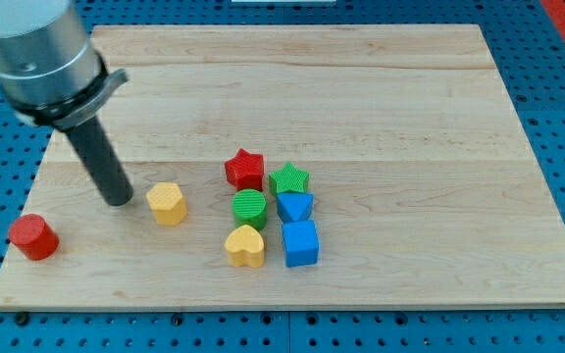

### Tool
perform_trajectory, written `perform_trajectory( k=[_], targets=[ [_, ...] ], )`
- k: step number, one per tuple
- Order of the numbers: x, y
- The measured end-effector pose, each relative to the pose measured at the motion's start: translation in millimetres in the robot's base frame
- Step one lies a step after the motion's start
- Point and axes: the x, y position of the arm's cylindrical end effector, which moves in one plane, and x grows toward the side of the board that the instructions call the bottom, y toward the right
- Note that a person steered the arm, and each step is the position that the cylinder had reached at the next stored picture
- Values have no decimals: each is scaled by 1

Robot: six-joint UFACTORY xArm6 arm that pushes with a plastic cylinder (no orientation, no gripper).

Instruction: Push the red circle closer to the green circle

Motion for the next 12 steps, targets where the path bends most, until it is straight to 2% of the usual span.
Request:
perform_trajectory(
  k=[1, 3, 5, 6, 7, 8, 9, 10, 12],
  targets=[
    [5, 42],
    [65, 51],
    [125, -39],
    [89, -74],
    [44, -76],
    [50, -73],
    [90, -101],
    [88, -130],
    [17, -128]
  ],
)
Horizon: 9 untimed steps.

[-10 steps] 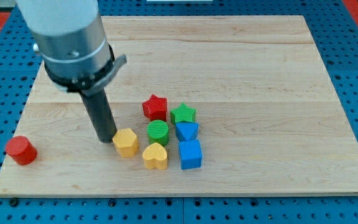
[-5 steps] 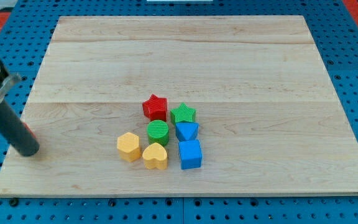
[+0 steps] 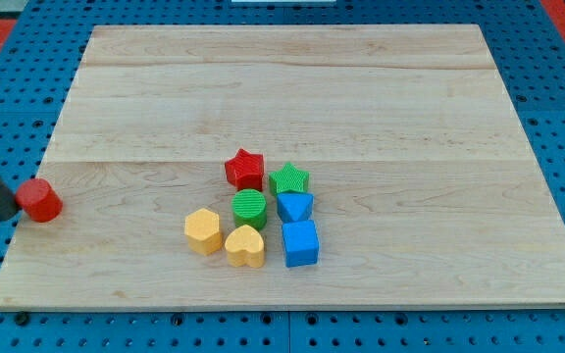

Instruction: Push the red circle closer to the green circle

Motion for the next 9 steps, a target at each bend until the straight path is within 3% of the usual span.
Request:
perform_trajectory(
  k=[2, 3, 4, 6, 7, 8, 9],
  targets=[
    [1, 120],
    [-16, 116],
    [-51, 70],
    [3, 156],
    [-4, 176],
    [-42, 155],
    [-50, 195]
  ],
)
